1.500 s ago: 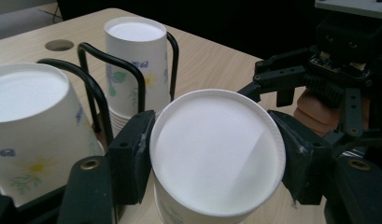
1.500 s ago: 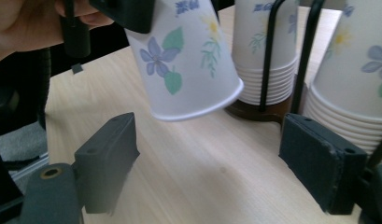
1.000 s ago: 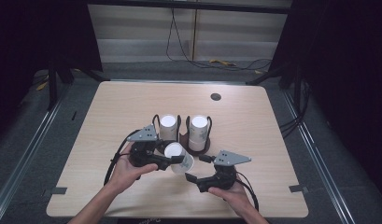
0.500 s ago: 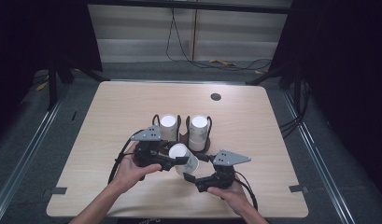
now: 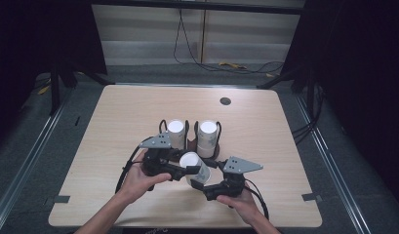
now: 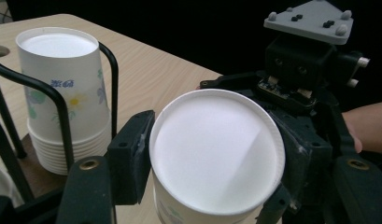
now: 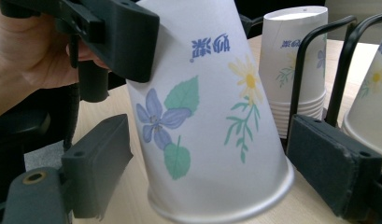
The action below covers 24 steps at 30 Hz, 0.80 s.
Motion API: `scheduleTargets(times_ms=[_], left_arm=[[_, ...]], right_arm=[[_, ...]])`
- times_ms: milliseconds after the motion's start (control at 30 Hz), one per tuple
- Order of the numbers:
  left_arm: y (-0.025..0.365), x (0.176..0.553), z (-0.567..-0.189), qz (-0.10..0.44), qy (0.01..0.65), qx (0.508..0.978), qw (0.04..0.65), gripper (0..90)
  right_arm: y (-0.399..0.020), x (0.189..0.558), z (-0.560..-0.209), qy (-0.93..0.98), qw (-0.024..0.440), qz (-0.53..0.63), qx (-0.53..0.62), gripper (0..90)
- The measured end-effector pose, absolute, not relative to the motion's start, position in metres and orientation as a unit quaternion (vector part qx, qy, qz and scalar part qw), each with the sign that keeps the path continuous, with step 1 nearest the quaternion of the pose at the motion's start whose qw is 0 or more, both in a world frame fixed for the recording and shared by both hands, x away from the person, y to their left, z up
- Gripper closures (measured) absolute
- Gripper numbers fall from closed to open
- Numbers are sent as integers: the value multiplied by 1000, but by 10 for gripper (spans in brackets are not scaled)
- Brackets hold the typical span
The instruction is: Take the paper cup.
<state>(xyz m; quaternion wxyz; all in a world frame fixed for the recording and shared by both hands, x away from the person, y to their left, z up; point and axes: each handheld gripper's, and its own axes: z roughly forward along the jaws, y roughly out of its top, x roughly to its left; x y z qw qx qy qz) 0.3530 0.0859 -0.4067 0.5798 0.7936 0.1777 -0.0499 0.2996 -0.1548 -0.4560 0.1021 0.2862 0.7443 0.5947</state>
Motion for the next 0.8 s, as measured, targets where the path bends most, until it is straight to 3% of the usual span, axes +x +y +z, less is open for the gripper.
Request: scheduleTargets(times_ms=[400, 800], left_arm=[[83, 350, -404, -58, 170, 794, 581, 355], [83, 352, -406, -69, 173, 791, 582, 352]], right_arm=[[-153, 299, -460, 756, 94, 585, 279, 141], [-155, 298, -461, 759, 96, 584, 272, 219]])
